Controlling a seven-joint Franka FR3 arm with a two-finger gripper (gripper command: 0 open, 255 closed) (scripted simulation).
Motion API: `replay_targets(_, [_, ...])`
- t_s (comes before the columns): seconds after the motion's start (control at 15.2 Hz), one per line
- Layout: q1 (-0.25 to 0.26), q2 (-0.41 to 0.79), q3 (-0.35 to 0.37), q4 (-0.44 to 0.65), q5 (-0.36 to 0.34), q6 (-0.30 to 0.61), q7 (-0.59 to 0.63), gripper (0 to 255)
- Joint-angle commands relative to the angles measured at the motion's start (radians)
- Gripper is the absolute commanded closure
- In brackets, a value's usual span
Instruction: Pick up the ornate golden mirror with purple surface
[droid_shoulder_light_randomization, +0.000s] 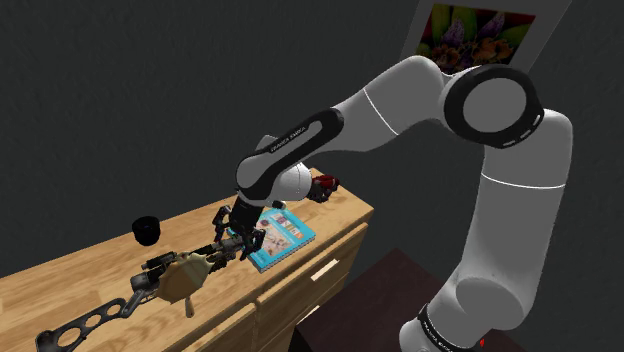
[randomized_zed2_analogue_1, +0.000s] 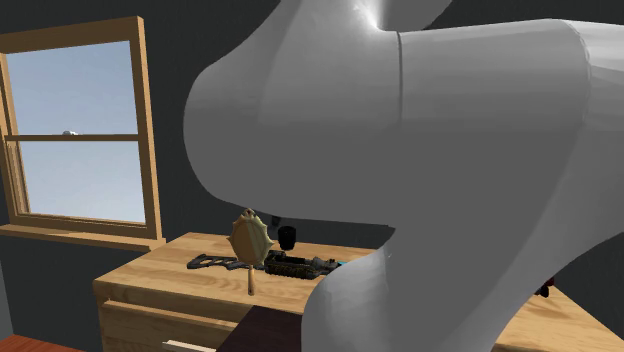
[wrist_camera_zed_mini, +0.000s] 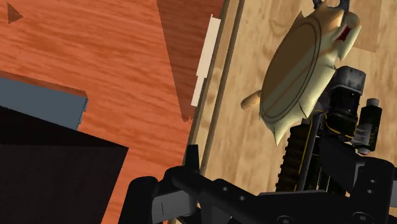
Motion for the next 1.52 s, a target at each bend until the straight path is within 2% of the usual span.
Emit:
replay_targets(0.0, [0.017,0.08,-0.006,0.052,0.014,0.035,0.044,0])
replay_targets(0.33, [0.066,0.282,-0.023,0.212,0.052,0.103,0.143,0])
replay_targets(0.99, [0.07,0.388,-0.021,0.253,0.06,0.162,0.106,0])
replay_targets(1.06, [0.069,0.387,-0.021,0.253,0.06,0.162,0.105,255])
replay_targets(1.45, [0.068,0.386,-0.02,0.252,0.061,0.162,0.105,255])
